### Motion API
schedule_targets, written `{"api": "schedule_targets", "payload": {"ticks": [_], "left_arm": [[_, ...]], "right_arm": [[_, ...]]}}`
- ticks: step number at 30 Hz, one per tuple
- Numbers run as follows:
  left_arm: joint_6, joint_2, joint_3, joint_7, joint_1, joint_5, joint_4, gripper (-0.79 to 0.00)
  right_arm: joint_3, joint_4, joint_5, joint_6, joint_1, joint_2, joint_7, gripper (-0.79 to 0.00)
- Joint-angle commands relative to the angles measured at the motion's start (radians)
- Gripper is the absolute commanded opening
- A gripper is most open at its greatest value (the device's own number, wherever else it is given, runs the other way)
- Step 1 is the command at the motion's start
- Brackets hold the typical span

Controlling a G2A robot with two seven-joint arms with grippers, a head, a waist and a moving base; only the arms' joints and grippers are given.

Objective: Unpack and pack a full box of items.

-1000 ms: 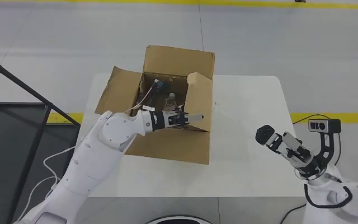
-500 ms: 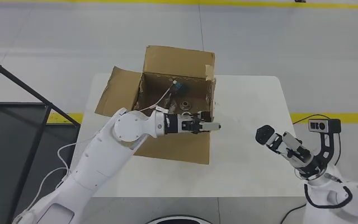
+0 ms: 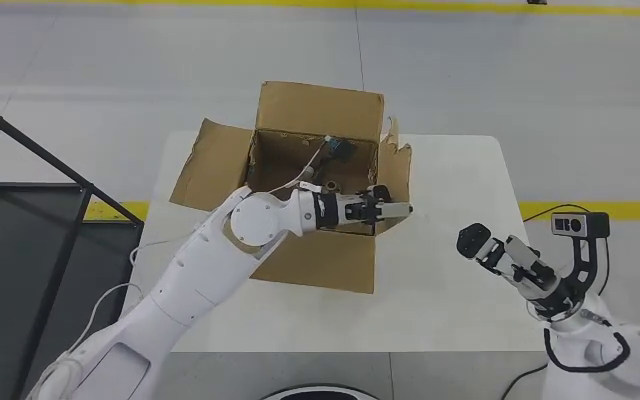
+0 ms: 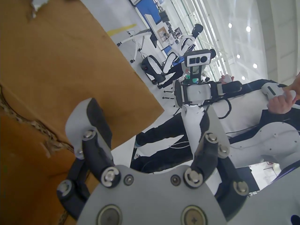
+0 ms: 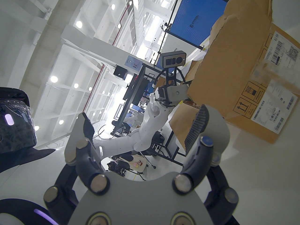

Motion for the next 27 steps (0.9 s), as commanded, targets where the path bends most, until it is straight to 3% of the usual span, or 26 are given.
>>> {"api": "schedule_targets", "payload": {"ticks": [1,2,3,4,7,18,27], "left_arm": [[0.007,-0.005,0.004,0.003,-0.005,-0.005,0.006,-0.228],[0.012,-0.007,0.004,0.005,-0.007,-0.006,0.008,-0.397],[0.023,-0.008,0.003,0.004,-0.007,-0.008,0.011,-0.637],[0.037,-0.009,-0.001,0.007,-0.007,-0.013,0.012,-0.785],[0.079,-0.009,-0.010,0.003,-0.007,-0.007,0.007,-0.785],[0.091,-0.010,-0.006,0.024,0.004,0.024,-0.010,-0.785],[0.137,-0.047,0.055,0.065,-0.040,0.061,0.021,-0.785]], "right_arm": [[0.000,0.000,0.000,0.000,0.000,0.000,0.000,0.000],[0.000,0.000,0.000,0.000,0.000,0.000,0.000,0.000],[0.000,0.000,0.000,0.000,0.000,0.000,0.000,0.000],[0.000,0.000,0.000,0.000,0.000,0.000,0.000,0.000],[0.000,0.000,0.000,0.000,0.000,0.000,0.000,0.000],[0.000,0.000,0.000,0.000,0.000,0.000,0.000,0.000],[0.000,0.000,0.000,0.000,0.000,0.000,0.000,0.000]]}}
